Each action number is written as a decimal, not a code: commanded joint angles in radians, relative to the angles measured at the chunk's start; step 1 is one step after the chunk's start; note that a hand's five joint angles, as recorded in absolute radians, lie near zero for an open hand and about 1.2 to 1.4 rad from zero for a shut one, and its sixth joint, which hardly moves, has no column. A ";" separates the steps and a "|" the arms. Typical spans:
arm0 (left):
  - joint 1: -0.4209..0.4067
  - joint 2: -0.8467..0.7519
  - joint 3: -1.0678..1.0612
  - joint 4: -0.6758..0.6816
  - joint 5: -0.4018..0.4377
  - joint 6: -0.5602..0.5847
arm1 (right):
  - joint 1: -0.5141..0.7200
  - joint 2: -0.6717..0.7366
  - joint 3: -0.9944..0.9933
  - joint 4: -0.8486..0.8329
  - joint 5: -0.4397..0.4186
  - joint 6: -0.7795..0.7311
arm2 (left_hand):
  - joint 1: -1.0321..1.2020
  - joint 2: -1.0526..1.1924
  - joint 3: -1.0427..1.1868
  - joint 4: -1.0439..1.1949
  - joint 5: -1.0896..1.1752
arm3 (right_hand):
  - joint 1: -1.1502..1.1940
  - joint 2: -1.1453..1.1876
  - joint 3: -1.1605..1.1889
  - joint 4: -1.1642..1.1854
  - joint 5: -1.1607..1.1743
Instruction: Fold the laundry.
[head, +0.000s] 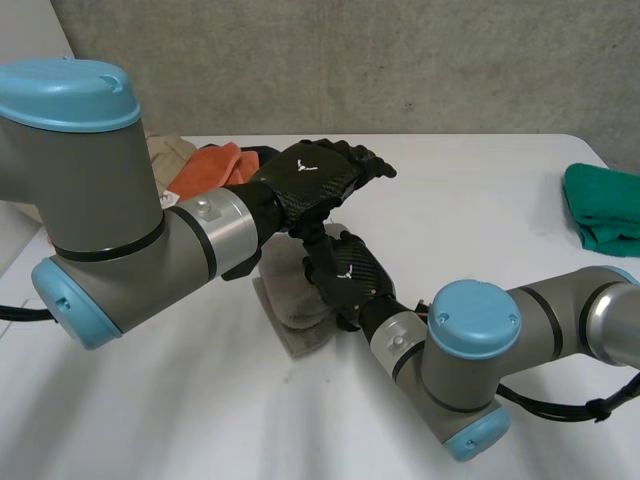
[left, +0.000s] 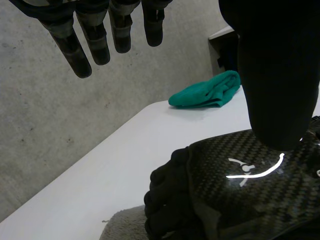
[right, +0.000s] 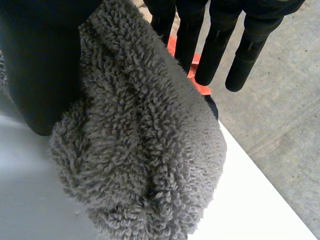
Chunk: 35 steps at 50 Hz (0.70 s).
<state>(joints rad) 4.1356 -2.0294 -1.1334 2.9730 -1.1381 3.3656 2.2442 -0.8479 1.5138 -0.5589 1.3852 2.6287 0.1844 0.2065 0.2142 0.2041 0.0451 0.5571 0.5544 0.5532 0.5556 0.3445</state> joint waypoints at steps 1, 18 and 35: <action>0.002 0.000 0.001 0.000 0.000 0.000 | 0.000 0.042 -0.067 0.001 0.003 0.002 | 0.050 0.028 0.020 0.030 0.014 | 0.836 0.839 0.840 0.837 0.874; 0.014 0.060 0.066 0.053 -0.063 0.000 | -0.218 -0.017 -0.325 -0.087 -0.005 0.096 | 0.047 0.025 0.017 0.027 0.011 | 0.839 0.842 0.843 0.841 0.877; 0.003 0.060 0.050 0.069 -0.068 0.001 | -0.768 0.156 -0.549 -0.256 -0.190 0.289 | 0.047 0.025 0.017 0.027 0.011 | 0.839 0.842 0.843 0.841 0.877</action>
<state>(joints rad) 4.1425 -1.9663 -1.0720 3.0437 -1.2067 3.3652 1.6196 -0.8260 1.0569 -0.8201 1.3178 2.8699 0.1844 0.2059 0.2142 0.2038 0.0451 1.0363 1.1536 1.1631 1.1929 0.9278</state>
